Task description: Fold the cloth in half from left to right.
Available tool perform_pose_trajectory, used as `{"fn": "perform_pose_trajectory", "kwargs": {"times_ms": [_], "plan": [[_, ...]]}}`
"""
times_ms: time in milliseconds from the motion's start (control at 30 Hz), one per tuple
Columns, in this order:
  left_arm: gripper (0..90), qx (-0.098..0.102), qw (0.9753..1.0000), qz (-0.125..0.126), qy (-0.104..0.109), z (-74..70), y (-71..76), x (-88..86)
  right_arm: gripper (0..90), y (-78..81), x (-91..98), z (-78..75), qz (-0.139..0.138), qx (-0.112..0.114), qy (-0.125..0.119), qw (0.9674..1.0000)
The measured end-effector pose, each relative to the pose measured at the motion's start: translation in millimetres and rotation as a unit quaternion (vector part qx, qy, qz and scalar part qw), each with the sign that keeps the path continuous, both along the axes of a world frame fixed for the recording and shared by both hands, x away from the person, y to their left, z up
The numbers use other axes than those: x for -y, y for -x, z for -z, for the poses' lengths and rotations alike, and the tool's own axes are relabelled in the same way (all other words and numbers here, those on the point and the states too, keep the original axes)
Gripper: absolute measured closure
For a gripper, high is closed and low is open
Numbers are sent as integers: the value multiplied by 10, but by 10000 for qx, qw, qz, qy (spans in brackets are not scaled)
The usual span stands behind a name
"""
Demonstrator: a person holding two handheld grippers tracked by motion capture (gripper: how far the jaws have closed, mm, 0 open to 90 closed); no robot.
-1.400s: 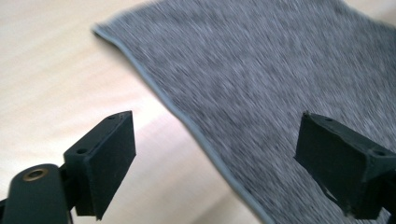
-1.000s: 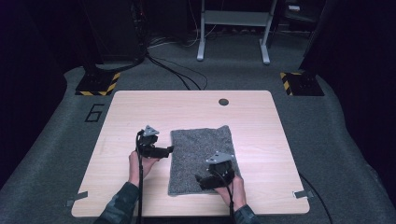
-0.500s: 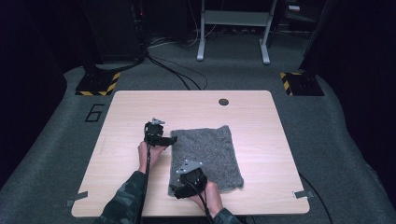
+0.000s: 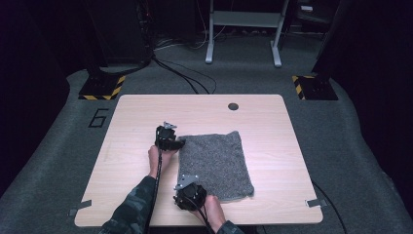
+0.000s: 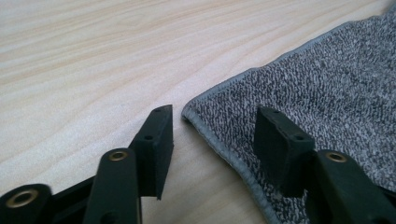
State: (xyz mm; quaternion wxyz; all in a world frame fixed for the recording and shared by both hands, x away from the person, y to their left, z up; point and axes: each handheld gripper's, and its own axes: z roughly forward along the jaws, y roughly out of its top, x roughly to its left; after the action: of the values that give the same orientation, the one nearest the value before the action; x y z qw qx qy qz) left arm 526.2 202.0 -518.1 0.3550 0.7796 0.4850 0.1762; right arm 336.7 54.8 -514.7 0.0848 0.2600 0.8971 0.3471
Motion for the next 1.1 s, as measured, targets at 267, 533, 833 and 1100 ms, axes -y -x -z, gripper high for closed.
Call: {"fn": "perform_pose_trajectory", "kwargs": {"times_ms": [267, 533, 833, 1100], "plan": [[722, 127, 9996, 110, -221, 4, 20, 16, 853, 6, 26, 25, 50, 50, -112, 9999], [854, 158, 9995, 198, -182, 15, 41, 49, 886, 15, 45, 37, 33, 39, -181, 9998], [874, 158, 9998, 135, -36, 28, 50, 47, 896, 0, 76, 38, 68, -58, -301, 9995], [877, 234, 9997, 123, -6, -12, 61, 49, 896, 36, 127, -19, 162, 14, -497, 9986]]}}
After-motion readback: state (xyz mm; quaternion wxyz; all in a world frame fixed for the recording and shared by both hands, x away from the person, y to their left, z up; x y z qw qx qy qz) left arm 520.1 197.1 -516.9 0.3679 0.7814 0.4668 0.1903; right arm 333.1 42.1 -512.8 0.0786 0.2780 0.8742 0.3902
